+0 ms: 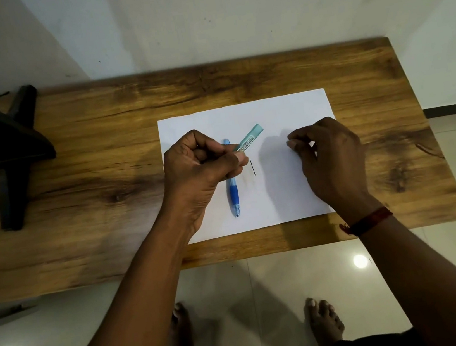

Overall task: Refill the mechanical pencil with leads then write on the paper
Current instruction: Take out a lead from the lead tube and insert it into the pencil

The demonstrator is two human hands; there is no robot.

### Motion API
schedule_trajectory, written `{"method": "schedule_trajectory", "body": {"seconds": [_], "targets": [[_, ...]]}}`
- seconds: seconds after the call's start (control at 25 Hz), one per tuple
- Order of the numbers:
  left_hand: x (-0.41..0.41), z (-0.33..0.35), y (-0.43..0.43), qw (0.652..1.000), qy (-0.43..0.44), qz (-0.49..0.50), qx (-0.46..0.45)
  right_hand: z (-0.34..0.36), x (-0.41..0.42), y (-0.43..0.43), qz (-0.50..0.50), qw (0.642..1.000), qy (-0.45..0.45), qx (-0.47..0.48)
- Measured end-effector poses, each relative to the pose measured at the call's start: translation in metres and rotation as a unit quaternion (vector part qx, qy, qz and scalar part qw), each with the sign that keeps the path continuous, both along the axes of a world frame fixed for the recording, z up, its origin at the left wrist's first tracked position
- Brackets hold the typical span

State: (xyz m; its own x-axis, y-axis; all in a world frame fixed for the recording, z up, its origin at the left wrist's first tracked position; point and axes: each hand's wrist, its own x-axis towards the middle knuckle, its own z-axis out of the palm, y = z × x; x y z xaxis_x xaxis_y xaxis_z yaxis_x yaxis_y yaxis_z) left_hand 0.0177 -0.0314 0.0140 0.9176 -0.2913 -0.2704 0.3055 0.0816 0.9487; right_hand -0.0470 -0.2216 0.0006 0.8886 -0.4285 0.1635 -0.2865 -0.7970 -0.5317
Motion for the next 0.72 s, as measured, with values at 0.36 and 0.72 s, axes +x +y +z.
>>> {"method": "schedule_trajectory", "body": {"seconds": [0.36,0.72], "targets": [[0.002,-0.006,0.000,0.987,-0.078,-0.009,0.137,0.016,0.014,0.028,-0.039,0.876,-0.030,0.480],[0.004,-0.004,0.004,0.986,-0.095,-0.005,0.139,0.015,0.021,0.035,-0.028,0.850,-0.030,0.524]]}}
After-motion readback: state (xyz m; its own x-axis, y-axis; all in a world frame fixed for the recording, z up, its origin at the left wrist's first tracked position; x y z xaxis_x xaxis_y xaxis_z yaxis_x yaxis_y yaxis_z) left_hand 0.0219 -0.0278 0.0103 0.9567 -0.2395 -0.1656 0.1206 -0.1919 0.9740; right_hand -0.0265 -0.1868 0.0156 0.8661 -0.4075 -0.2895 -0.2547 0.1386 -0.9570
